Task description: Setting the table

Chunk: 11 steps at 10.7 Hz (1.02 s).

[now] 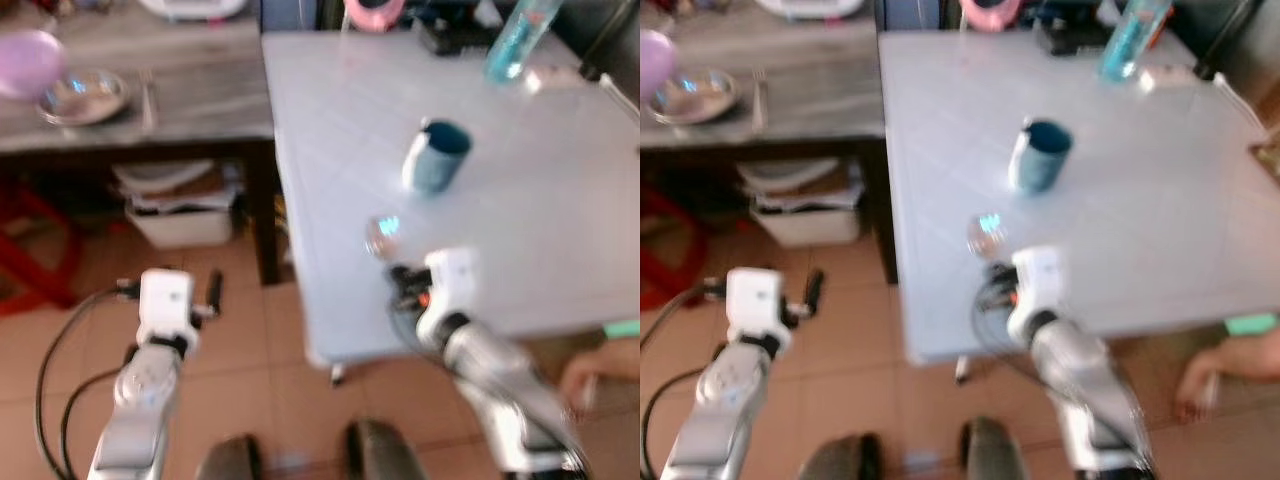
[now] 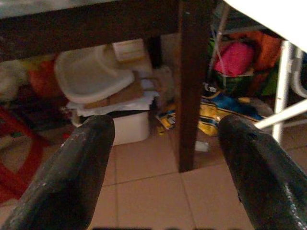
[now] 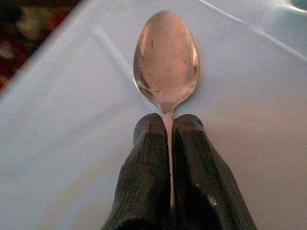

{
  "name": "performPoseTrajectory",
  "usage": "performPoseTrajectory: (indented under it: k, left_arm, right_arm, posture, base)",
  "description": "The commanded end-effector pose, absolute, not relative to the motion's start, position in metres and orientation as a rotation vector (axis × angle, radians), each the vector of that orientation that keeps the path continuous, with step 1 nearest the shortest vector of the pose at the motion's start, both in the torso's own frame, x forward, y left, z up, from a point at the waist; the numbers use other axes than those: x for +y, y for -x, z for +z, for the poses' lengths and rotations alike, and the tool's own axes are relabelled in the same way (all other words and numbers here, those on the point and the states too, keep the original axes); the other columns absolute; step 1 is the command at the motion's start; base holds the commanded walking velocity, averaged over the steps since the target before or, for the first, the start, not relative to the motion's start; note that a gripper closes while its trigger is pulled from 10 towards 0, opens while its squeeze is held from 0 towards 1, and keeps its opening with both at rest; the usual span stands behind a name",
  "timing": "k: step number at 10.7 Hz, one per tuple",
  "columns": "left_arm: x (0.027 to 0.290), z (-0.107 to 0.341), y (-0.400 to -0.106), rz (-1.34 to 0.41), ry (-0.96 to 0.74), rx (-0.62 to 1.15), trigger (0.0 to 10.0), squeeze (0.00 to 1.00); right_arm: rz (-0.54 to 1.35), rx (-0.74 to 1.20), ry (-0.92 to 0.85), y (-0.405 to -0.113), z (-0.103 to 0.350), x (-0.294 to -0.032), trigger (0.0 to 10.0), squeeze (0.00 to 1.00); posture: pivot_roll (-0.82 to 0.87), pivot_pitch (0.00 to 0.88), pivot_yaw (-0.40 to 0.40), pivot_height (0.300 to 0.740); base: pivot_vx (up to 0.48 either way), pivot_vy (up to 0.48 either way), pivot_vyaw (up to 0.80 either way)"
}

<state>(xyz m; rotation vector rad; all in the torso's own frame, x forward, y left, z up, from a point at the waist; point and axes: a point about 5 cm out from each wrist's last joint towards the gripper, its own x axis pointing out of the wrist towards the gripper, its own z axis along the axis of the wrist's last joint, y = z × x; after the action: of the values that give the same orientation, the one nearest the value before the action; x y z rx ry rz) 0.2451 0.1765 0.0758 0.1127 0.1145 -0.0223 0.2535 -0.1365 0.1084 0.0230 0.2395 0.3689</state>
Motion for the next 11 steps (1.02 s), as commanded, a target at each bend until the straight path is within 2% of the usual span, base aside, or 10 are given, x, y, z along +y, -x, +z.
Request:
performPoseTrajectory:
  k: [1, 7, 10, 11]
  left_arm:
    - [0.167, 0.072, -0.242, -0.032, -0.104, 0.124, 10.0, 0.00]
    - [0.170, 0.079, -0.257, -0.006, -0.089, 0.076, 10.0, 0.00]
    - [0.166, 0.074, -0.257, 0.008, -0.037, 0.083, 10.0, 0.00]
    - [0.163, 0.077, -0.258, -0.005, -0.040, 0.069, 10.0, 0.00]
  right_arm:
    - [0.348, 0.272, -0.005, -0.252, 0.097, -0.140, 0.0, 0.00]
    - [0.282, 0.071, 0.033, -0.259, 0.115, -0.151, 0.0, 0.00]
    - [0.269, 0.044, 0.014, -0.258, 0.116, -0.152, 0.0, 0.00]
    - [0.271, 0.034, 0.013, -0.258, 0.117, -0.150, 4.7, 0.00]
  posture:
    - [-0.07, 0.175, 0.001, 0.740]
    - [-0.07, 0.164, 0.011, 0.740]
    - [-0.07, 0.160, 0.008, 0.740]
    - [-0.07, 0.159, 0.018, 0.740]
  base:
    - [0.000, 0.458, 0.00]
    - [0.000, 0.448, 0.00]
    - [0.408, 0.097, 0.00]
    - [0.461, 0.000, 0.00]
